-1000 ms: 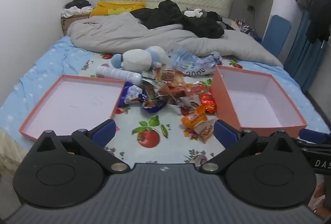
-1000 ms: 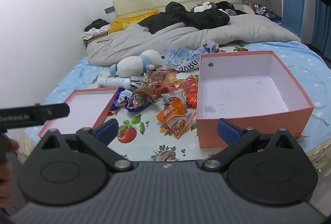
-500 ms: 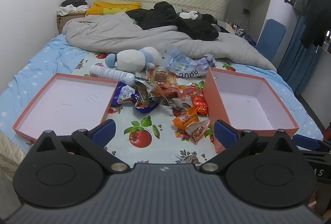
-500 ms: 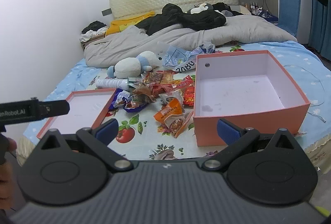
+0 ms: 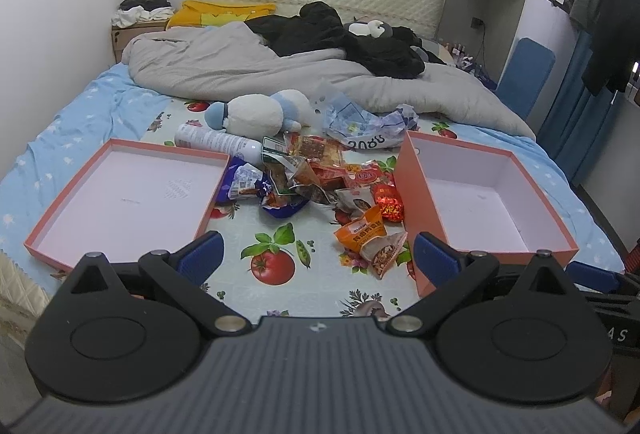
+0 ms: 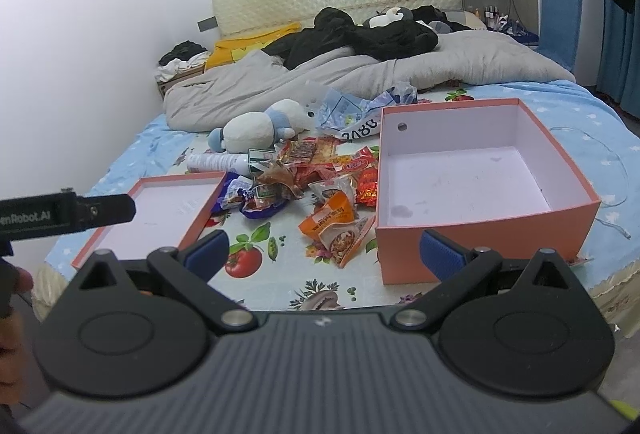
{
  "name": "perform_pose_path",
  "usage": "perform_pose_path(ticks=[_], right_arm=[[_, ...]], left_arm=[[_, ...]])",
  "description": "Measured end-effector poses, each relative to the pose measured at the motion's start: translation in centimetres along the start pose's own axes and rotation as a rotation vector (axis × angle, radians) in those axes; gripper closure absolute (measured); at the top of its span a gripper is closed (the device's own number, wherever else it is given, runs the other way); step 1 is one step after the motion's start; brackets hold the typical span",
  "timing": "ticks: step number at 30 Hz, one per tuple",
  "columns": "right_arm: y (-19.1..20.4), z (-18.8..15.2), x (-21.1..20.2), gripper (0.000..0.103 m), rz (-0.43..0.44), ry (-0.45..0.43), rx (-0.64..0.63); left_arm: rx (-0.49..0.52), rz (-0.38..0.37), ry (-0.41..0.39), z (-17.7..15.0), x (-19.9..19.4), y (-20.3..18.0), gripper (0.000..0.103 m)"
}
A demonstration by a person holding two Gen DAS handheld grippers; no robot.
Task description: Organize snacks
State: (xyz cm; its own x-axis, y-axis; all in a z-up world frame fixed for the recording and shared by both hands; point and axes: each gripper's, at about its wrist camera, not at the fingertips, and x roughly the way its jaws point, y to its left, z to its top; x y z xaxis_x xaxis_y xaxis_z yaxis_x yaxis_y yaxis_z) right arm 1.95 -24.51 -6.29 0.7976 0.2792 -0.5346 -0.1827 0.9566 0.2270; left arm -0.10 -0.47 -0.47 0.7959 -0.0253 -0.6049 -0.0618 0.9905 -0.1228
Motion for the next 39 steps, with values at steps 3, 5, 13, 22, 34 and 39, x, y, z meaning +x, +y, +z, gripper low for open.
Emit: perform_pose_path(ticks=[3, 5, 13, 22, 34, 39], right_arm=[[0.0, 0.0, 0.0, 0.000, -0.002, 0.002, 0.000], [0.0, 0.0, 0.1, 0.000, -0.002, 0.001, -0.002], [0.1, -0.1, 0.2, 0.000, -0.002, 0.007, -0.003], [0.1, -0.1, 0.3, 0.000, -0.005, 0.011, -0.007], [-0.3, -0.7, 0.7, 0.000, -0.013, 0.033, 0.014], [-0.6, -1.0, 0.8, 0.000, -0.015, 0.041, 0.026]], left_arm=[[-0.001, -0.002, 0.000, -0.1, 0.0, 0.1, 0.001], [-0.002, 0.000, 0.001, 0.0, 0.1, 0.1, 0.001], [-0.006, 0.002, 0.003, 0.0, 0.0, 0.4, 0.001], [-0.008, 0.000, -0.002, -0.3, -0.1, 0.3, 0.001], [0.012, -0.002, -0.004, -0.4, 0.6, -0.1, 0.001], [0.010, -0.015, 0.013, -0.4, 1.5, -0.3, 0.001]])
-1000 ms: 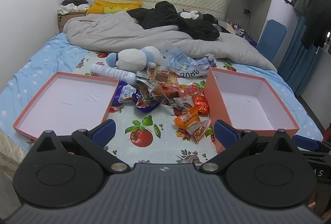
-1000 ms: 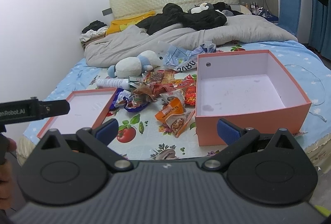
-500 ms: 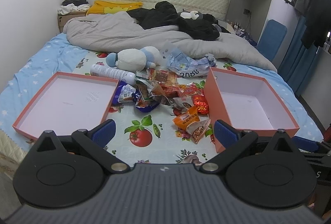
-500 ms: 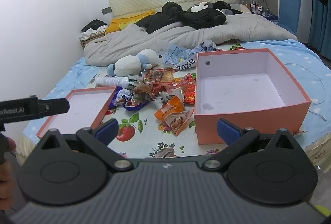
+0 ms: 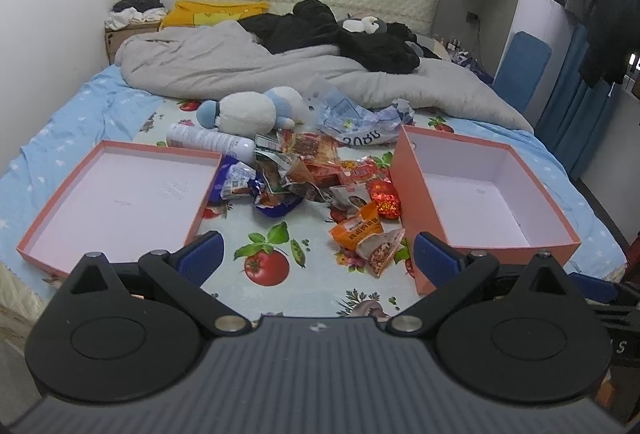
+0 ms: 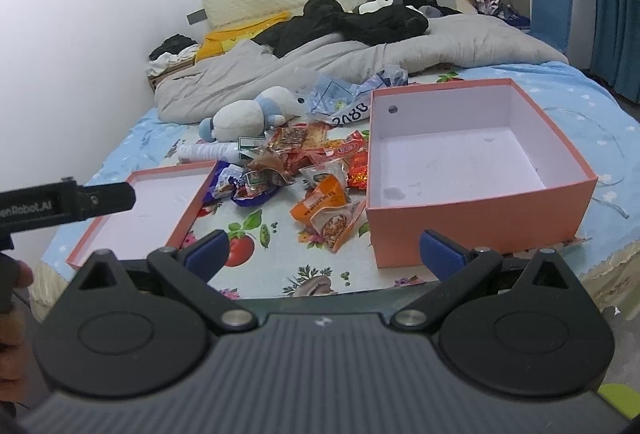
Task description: Organize snacks
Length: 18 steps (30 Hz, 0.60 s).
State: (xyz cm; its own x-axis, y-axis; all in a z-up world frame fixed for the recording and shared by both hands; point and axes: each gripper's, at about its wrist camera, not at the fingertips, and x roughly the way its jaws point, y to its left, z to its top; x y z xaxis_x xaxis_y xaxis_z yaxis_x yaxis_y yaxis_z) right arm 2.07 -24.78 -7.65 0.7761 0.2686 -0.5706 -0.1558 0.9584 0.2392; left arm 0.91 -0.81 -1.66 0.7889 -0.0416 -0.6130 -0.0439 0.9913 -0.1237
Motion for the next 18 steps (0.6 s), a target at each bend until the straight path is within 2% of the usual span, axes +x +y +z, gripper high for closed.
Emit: perform_pose_path(ticks=[4, 8, 14, 18], right_arm=[[0.1, -0.3, 0.2, 0.000, 0.014, 0.000, -0.017], [-0.1, 0.0, 0.6, 0.000, -0.008, -0.010, -0.012], [-0.6, 0.1, 1.4, 0.000, -0.004, -0.011, 0.006], [-0.7, 0.1, 2.4, 0.005, 0.000, 0.009, 0.015]], left_arm=[[0.006, -0.012, 0.035, 0.1, 1.1, -0.3, 0.001], [0.017, -0.032, 0.061, 0.1, 2.3, -1.1, 0.001], [0.039, -0.055, 0.081, 0.6, 4.0, -1.8, 0.001], [0.034, -0.090, 0.080, 1.0, 4.9, -1.4, 0.001]])
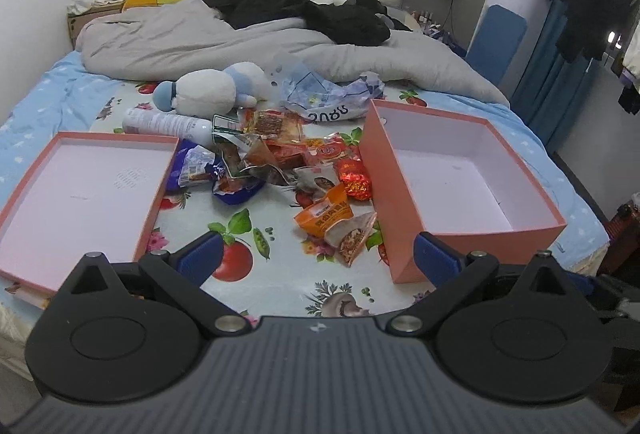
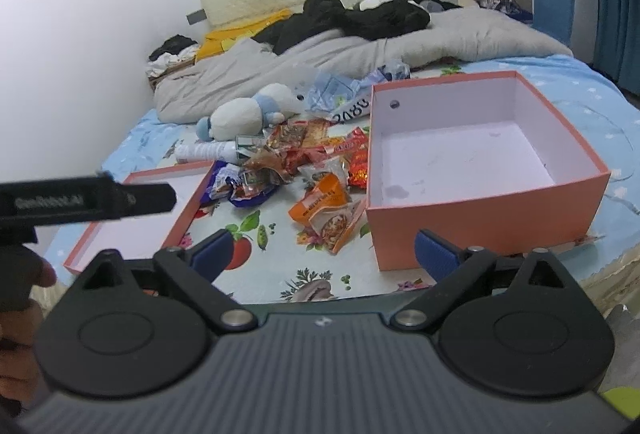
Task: Organize snacks
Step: 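Grasp the orange snack bag with the right gripper while the left grasps a brown packet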
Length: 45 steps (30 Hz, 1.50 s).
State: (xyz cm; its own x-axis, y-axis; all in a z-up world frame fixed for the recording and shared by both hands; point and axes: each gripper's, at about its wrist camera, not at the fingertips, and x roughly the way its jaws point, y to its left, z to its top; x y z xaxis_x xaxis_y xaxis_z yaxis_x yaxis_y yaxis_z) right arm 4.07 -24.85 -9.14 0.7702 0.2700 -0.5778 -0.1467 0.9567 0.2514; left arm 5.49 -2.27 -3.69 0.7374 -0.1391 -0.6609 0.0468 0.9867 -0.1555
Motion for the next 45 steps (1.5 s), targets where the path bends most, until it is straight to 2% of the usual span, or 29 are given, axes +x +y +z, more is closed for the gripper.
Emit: perform_pose_path(ticks=[6, 9, 10, 11, 12, 13, 15, 18, 22, 24, 27, 32, 45], right_arm=[[-0.1, 0.4, 1.8, 0.005, 0.007, 0.015, 0.015], [0.1, 0.7, 2.6, 0.011, 0.013, 0.023, 0.000], [0.2, 0.8, 2.8, 0.016, 0.021, 0.028, -0.006], [0.3, 0.9, 3.1, 0.029, 0.026, 0.033, -0.016], [0.5, 0.9, 3.4, 0.035, 0.026, 0.043, -0.029], [0.7, 1.0, 3.8, 0.039, 0.027, 0.054, -0.044], [1.3, 1.0, 4.6, 0.042, 0.024, 0.068, -0.083], [2.1, 0.8, 5.8, 0.042, 0.020, 0.083, -0.136], [2.8, 1.0, 7.9, 0.041, 0.076, 0.141, -0.147], [3.5, 1.0, 8.8, 0.039, 0.068, 0.152, -0.181], [4.5, 1.2, 10.1, 0.030, 0.065, 0.152, -0.217], [5.1, 2.2, 13.4, 0.029, 0.062, 0.177, -0.255], [7.2, 1.6, 22.3, 0.030, -0.053, 0.264, -0.494]], left_arm=[[0.007, 0.006, 0.029, 0.7, 2.0, 0.4, 0.001], [0.002, 0.011, 0.033, 1.1, 2.8, 0.8, 0.001], [0.006, 0.012, 0.025, 1.1, 3.0, 0.9, 0.001], [0.010, 0.019, 0.019, 1.3, 3.2, 1.0, 0.002], [0.009, 0.027, 0.016, 1.5, 3.6, 1.2, 0.002], [0.005, 0.027, 0.016, 1.7, 4.0, 1.5, 0.002], [-0.004, 0.029, 0.019, 2.0, 4.8, 2.0, 0.002], [-0.020, 0.023, 0.043, 2.4, 6.5, 3.1, 0.004], [-0.051, 0.022, 0.070, 2.5, 8.4, 4.5, 0.005], [-0.063, 0.027, 0.084, 2.6, 9.6, 5.4, 0.005], [-0.091, 0.029, 0.098, 2.9, 11.3, 6.8, 0.005], [-0.109, 0.030, 0.112, 3.6, 14.5, 8.4, 0.005], [-0.169, -0.026, 0.147, 7.3, 24.1, 11.3, 0.005]])
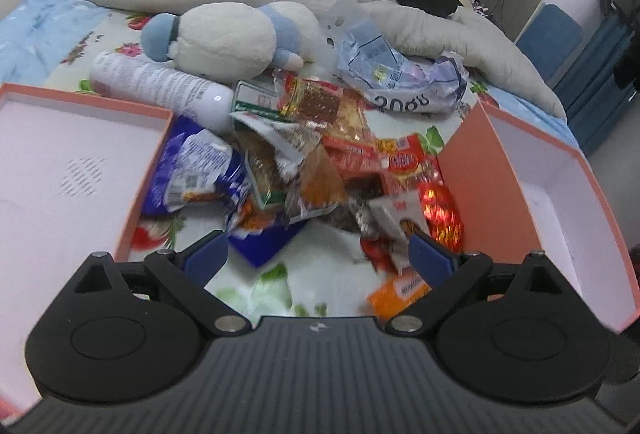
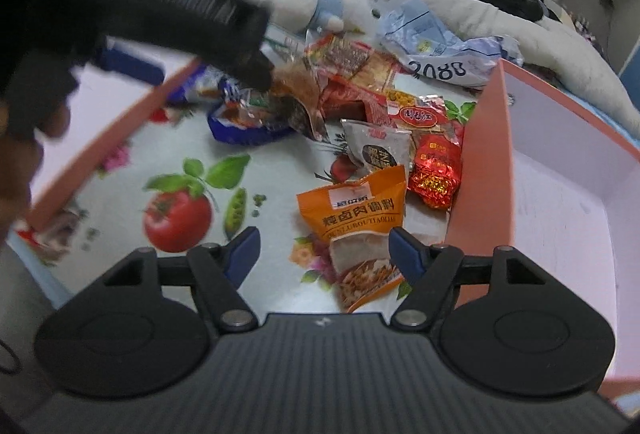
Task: Organize snacks
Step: 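Grasp the orange snack bag with the right gripper while the left grasps a brown packet, then carry both packets over the deep pink box and open both grippers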
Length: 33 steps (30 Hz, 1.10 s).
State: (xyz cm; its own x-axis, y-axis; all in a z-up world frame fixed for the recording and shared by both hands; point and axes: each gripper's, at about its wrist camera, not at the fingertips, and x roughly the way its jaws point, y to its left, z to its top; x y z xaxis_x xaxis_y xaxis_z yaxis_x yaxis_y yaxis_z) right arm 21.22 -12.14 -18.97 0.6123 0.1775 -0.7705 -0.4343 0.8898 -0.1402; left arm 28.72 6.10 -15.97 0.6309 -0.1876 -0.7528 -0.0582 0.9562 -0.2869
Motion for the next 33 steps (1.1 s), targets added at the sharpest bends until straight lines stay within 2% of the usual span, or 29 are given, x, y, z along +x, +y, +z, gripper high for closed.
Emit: perform_pose_path(ticks=[4, 9, 15, 18, 22, 25, 29, 33], right_arm=[[0.0, 0.2, 2.1, 0.031, -0.037, 0.017, -0.055], [-0.1, 0.3, 4.1, 0.031, -0.083, 0.047, -0.129], [-0.1, -0.4, 6.0, 0.032, -0.091, 0.076, -0.192], [-0.5, -0.7, 6.6, 0.039, -0.089, 0.102, -0.176], [-0.6, -1.0, 6.7, 0.042, -0.091, 0.088, -0.176], [-0.6, -0.9, 6.6, 0.052, -0.099, 0.076, -0.179], [-0.6, -0.8, 5.4, 0.056, -0.070, 0.048, -0.154], [-0.9, -0.8, 3.6, 0.057, -0.049, 0.029, -0.099]], left_arm=[[-0.004, -0.028, 0.013, 2.0, 2.7, -0.1, 0.005], [0.036, 0.000, 0.050, 3.5, 6.7, -0.9, 0.007], [0.057, 0.009, 0.090, 4.0, 9.8, -1.3, 0.012], [0.065, 0.019, 0.091, 3.9, 10.6, -1.2, 0.016], [0.028, 0.023, 0.095, 3.8, 11.3, -0.4, 0.032], [0.011, 0.022, 0.099, 3.6, 11.4, 0.1, 0.049], [0.020, 0.024, 0.086, 3.3, 10.6, 0.0, 0.055], [0.017, 0.017, 0.074, 2.7, 8.8, -0.3, 0.056]])
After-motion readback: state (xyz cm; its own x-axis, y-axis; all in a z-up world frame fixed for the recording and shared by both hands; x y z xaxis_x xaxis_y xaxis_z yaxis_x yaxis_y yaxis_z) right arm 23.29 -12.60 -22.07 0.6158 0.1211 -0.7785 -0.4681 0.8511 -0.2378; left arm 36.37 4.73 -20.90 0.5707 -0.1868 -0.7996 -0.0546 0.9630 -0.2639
